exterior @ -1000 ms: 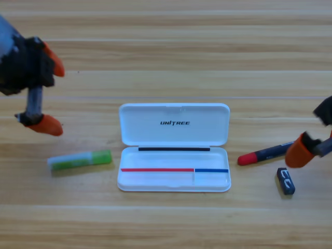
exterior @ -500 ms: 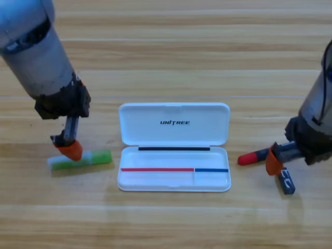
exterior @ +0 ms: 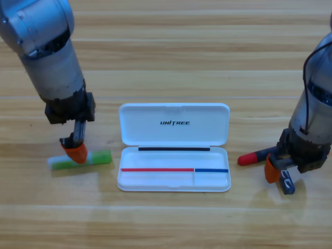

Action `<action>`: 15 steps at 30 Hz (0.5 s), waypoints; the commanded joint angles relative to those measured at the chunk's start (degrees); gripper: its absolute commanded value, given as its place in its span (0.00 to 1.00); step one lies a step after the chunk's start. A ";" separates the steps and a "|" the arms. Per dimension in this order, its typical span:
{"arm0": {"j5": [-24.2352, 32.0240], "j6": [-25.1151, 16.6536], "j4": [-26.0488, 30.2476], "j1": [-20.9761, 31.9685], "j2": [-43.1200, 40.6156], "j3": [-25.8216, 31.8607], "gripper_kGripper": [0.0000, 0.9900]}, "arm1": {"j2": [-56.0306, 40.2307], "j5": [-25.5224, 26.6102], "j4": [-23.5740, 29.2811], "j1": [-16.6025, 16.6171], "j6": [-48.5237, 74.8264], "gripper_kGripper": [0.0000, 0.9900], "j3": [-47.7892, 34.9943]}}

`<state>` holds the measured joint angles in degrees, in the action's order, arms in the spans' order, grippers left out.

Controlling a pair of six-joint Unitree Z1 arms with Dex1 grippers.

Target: Clean up eraser and pencils

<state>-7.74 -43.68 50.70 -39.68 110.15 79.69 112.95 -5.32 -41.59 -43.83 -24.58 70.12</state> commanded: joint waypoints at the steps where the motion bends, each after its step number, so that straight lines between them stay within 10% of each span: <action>1: 1.41 0.08 0.54 4.61 5.25 0.73 0.98 | 4.73 1.63 0.81 2.08 0.06 0.62 -0.60; 11: 4.13 -1.85 -2.01 8.83 8.68 -0.94 0.97 | 5.00 5.06 0.90 2.17 8.23 0.00 -0.25; 15: 4.49 -1.94 -3.59 8.83 9.20 -2.35 0.98 | 1.13 6.38 -0.69 2.17 14.39 0.00 0.02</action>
<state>-3.98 -45.01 48.33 -31.99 116.34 79.44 114.86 -1.11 -41.47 -43.15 -13.08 70.19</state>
